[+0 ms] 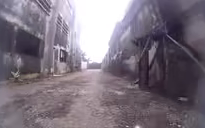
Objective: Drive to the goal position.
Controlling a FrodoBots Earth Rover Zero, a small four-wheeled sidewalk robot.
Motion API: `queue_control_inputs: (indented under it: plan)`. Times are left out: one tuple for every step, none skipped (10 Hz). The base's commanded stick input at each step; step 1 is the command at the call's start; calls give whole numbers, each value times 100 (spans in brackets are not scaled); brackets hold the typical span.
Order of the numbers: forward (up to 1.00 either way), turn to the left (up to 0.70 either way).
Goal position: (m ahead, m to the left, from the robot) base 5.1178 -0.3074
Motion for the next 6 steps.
queue_control_inputs:
  plan:
    - [70, 35]
    - [70, 35]
    - [70, 12]
    - [70, 0]
    - [70, 0]
    - [70, 22]
